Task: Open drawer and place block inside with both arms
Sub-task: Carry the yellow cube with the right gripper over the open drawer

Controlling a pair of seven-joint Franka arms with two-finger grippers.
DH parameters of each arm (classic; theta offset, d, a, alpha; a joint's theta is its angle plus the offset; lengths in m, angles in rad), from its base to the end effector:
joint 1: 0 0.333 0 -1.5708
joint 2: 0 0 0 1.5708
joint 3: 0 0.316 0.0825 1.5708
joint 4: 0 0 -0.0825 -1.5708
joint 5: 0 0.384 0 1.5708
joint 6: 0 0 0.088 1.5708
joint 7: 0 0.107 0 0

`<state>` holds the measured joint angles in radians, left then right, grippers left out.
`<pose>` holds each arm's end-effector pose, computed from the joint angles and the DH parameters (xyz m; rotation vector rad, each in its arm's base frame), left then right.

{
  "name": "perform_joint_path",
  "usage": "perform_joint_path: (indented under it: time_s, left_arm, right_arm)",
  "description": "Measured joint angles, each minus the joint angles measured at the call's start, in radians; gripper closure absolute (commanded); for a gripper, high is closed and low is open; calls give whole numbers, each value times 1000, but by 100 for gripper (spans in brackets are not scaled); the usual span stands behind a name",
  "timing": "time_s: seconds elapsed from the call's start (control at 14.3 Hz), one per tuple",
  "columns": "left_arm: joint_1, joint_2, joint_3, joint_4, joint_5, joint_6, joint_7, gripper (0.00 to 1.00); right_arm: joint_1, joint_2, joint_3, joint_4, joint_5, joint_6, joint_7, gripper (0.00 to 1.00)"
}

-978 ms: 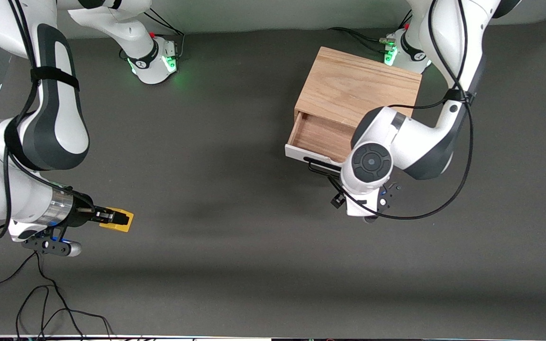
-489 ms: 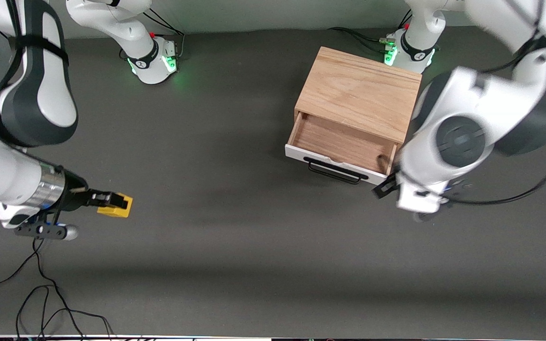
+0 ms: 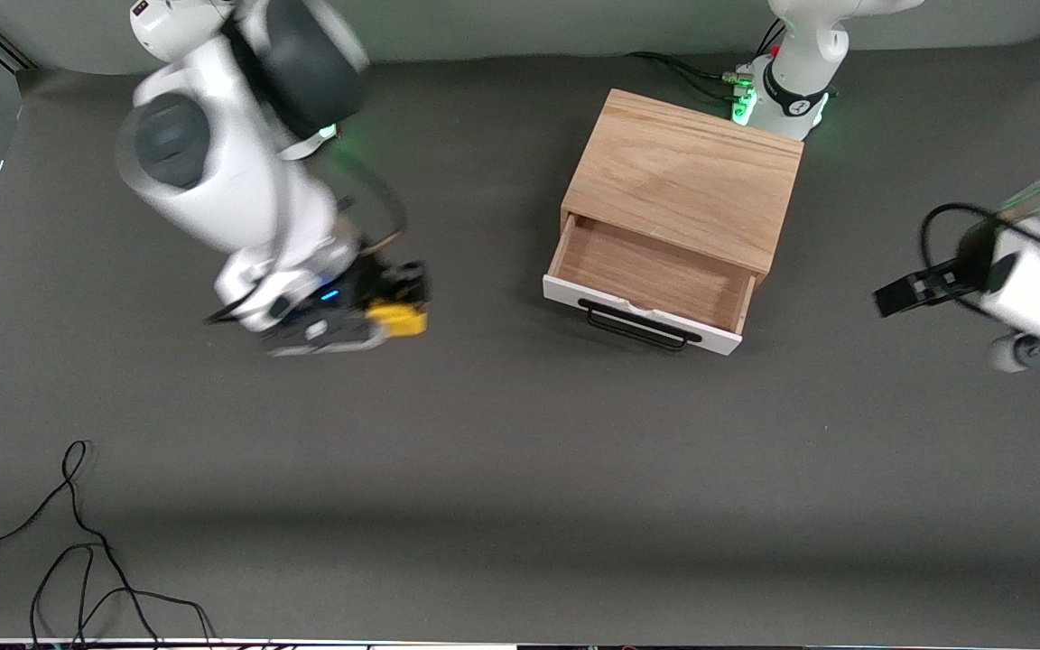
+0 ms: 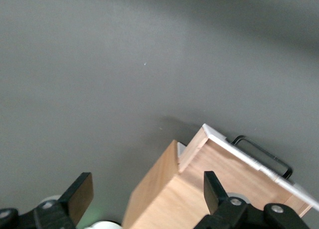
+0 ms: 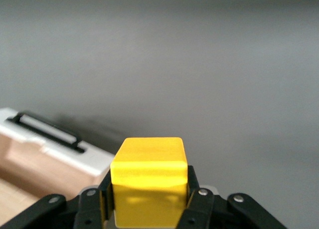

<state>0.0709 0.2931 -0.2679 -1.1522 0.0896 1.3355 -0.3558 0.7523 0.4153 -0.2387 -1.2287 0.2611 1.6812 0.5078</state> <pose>0.6094 -0.0801 0.6305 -3.0873 -0.2824 0.1452 0.5641 0.3858 0.5465 -2.9741 -0.0076 0.0595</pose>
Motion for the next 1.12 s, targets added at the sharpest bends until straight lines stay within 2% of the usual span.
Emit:
perform_joint_path:
  time_s: [0.14,0.28,0.63,0.91,1.12]
  left_arm:
    - [6,-15,5,0,3,-5,125,1]
    - [6,-25,10,-4,3,-23,170,1]
    - [5,-33,11,-15,3,-36,183,1]
    - [5,-33,11,-17,3,-64,183,1]
    - [5,-38,11,-20,3,-67,184,1]
  right_arm:
    - [83,38,5,27,6,28,35,87]
    - [137,84,21,38,31,97,75,88]
    - [179,202,142,42,44,248,248,91]
    - [234,255,153,43,44,267,350,92]
    - [237,286,152,43,44,268,399,92]
